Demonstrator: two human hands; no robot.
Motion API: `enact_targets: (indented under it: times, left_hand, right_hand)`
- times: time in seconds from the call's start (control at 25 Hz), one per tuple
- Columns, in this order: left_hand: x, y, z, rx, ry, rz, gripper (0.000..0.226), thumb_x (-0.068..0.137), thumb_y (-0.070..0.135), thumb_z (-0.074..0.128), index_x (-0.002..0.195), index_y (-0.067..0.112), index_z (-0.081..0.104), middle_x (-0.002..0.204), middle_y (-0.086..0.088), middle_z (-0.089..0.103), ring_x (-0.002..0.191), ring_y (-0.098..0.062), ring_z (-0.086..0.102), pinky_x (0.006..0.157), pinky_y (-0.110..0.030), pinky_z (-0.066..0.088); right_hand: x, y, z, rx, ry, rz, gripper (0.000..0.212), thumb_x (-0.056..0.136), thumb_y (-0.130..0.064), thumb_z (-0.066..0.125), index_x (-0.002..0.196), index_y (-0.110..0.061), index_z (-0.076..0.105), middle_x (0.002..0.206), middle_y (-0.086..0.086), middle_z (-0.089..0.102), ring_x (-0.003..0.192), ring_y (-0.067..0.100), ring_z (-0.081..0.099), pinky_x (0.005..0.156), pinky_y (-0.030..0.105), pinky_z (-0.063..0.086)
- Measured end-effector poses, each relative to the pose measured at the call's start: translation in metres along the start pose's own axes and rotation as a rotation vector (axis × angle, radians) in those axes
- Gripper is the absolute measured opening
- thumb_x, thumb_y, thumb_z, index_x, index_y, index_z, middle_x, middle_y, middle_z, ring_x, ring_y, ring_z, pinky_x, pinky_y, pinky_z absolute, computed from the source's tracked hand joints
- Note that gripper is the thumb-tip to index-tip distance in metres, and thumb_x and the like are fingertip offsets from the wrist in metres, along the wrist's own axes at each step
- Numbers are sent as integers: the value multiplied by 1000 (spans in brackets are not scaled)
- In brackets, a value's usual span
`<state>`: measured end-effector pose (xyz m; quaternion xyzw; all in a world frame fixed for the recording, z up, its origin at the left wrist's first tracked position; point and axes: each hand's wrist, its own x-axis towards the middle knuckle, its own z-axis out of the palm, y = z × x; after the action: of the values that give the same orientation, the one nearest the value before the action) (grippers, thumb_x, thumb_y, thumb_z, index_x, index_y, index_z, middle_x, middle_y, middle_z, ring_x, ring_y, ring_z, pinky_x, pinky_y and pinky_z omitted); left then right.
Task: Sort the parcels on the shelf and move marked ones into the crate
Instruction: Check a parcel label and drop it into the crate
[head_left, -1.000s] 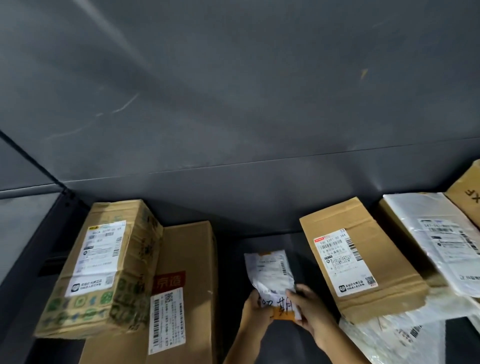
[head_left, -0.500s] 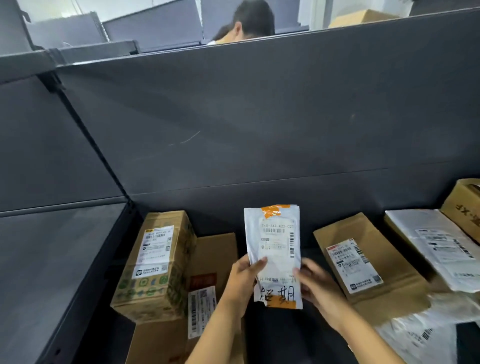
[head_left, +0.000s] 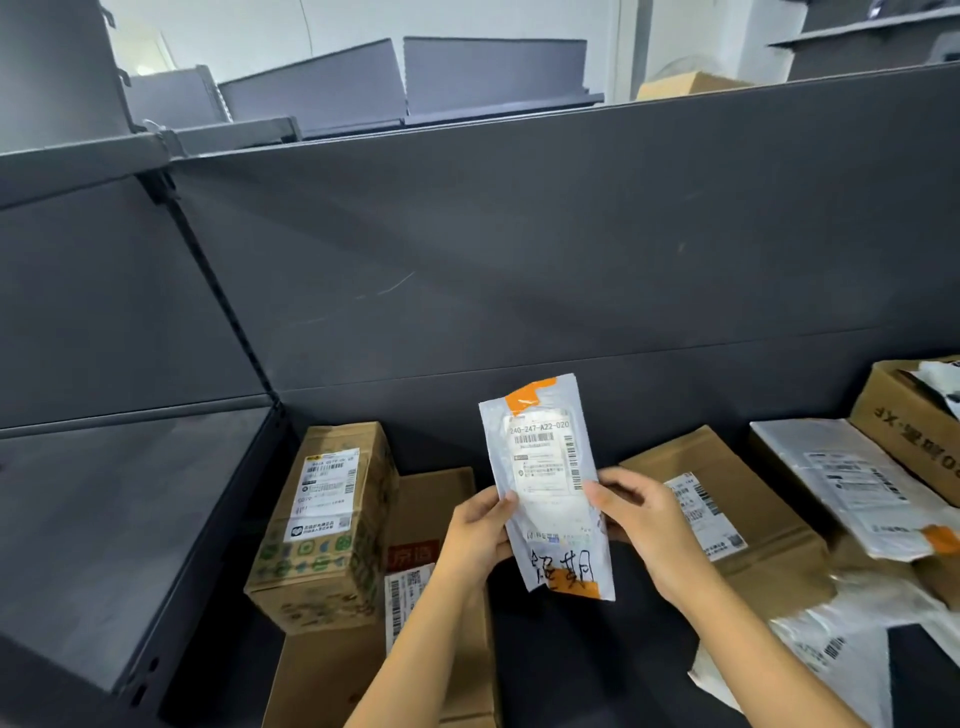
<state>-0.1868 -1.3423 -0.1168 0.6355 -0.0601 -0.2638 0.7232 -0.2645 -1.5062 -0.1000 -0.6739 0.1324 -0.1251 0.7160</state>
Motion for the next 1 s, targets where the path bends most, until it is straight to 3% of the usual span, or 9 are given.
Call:
enact_targets:
  times: [0.12,0.36,0.64,0.8,1.0]
  left_hand:
    - [-6,6,-1,-27,9,23,20,97,14,48,103,14,67,101,-9,75,90,-24,72,73,-35,60]
    - [-19,22,-1,0,-3,158,16,92,15,55,97,12,69,97,-8,76,91,-26,72,73,-35,61]
    - [-21,37,15,-17,-27,215,16,88,21,58,93,12,71,96,-7,76,88,-23,73,70,-31,61]
    - [-17,36,19,-57,-20,169,17,91,19,56,94,10,70,97,-9,76,88,-25,73,71,-33,61]
    - [-12,35,22,-80,-2,151,17,92,18,55,93,10,70,96,-8,76,90,-25,73,76,-36,60]
  right_hand:
    - [0,-5,6,7,18,-7,10,89,-13,59,90,-14,69,88,-1,75,79,12,71,64,26,55]
    - [3,-4,5,246,97,143,14,92,-12,54,94,-11,68,83,1,75,72,13,70,56,25,53]
    - [4,-11,1,304,154,141,18,91,-17,55,95,-6,68,86,5,76,81,22,69,77,38,54]
    - [0,-21,-1,284,127,67,21,92,-20,54,90,-4,67,87,8,75,77,20,70,73,37,55]
    - [-3,-26,-4,251,90,31,21,93,-19,52,89,-2,64,81,3,75,68,12,70,53,23,53]
